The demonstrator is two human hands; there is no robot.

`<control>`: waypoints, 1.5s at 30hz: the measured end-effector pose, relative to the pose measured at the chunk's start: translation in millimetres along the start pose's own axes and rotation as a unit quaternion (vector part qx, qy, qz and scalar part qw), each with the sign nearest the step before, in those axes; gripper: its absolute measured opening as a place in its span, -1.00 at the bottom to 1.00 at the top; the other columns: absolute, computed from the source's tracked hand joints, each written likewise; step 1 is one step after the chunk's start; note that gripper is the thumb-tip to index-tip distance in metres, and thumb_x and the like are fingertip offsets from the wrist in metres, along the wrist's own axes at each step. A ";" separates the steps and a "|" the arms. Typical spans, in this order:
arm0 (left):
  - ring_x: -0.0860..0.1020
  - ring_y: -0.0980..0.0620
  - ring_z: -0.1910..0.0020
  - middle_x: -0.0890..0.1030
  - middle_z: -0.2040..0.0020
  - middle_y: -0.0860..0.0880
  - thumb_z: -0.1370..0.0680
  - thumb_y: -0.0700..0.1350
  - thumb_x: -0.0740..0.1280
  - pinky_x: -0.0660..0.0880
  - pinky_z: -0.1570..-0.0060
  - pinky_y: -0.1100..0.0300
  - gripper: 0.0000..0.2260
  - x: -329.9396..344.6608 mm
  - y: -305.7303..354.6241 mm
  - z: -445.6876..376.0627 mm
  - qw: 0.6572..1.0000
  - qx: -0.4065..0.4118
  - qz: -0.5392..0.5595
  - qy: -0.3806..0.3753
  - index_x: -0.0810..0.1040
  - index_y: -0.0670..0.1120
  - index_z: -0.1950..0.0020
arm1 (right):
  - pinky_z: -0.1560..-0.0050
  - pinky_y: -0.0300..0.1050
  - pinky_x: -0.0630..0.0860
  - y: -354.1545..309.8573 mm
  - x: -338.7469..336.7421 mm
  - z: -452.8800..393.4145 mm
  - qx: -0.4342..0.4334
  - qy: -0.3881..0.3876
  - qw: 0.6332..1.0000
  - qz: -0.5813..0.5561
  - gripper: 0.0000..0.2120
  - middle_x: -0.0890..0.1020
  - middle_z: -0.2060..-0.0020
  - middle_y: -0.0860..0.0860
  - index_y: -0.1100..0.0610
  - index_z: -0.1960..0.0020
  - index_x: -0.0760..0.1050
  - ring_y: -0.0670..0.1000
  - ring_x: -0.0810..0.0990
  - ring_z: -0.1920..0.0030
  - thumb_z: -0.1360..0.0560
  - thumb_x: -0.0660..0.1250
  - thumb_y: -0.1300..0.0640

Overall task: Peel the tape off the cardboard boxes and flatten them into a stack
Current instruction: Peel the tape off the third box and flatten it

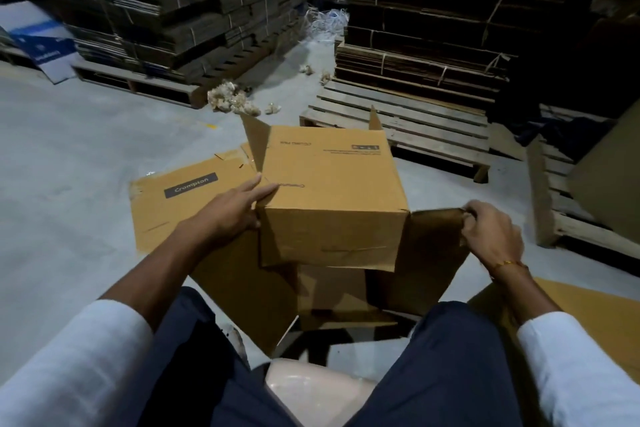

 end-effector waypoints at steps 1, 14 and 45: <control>0.21 -0.15 -0.55 -0.10 -0.66 0.10 -0.56 -0.17 0.41 0.33 -0.43 -0.15 -0.18 3.0 8.3 0.7 1.000 -0.001 -0.024 -0.010 0.00 0.31 -0.60 | 0.18 0.07 0.53 6.0 -0.9 0.6 0.014 -0.005 1.000 0.003 -0.83 0.61 0.16 0.09 0.03 -0.04 0.55 0.19 0.57 0.15 -0.58 0.21 0.21; 0.39 -0.18 -0.43 -0.20 -0.63 -0.18 -0.57 0.16 0.35 0.63 0.05 0.06 -0.18 39.2 65.5 12.7 0.988 0.006 -0.138 0.062 -0.16 0.18 -0.63 | 0.17 -0.02 0.37 16.6 -3.8 15.2 0.007 -0.077 0.997 0.023 -0.90 0.64 0.10 0.13 0.03 0.00 0.49 0.24 0.59 0.04 -0.61 0.20 0.11; 0.57 -0.11 -0.17 0.57 -0.29 -0.11 -0.60 0.09 0.35 0.58 -0.15 -0.05 -0.62 147.6 123.9 25.2 0.895 -0.221 0.381 -0.074 0.50 -0.10 -0.32 | 0.07 0.02 0.47 -36.1 6.7 23.4 -0.024 -0.139 0.990 -0.018 -0.90 0.61 0.10 0.05 0.00 0.09 0.50 0.17 0.57 0.02 -0.58 0.25 0.08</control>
Point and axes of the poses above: each hand's wrist, its own z-axis away from the middle knuckle, its own x-axis out of the palm, y = z × x, the point moved 2 cm from there along -z, towards the middle knuckle
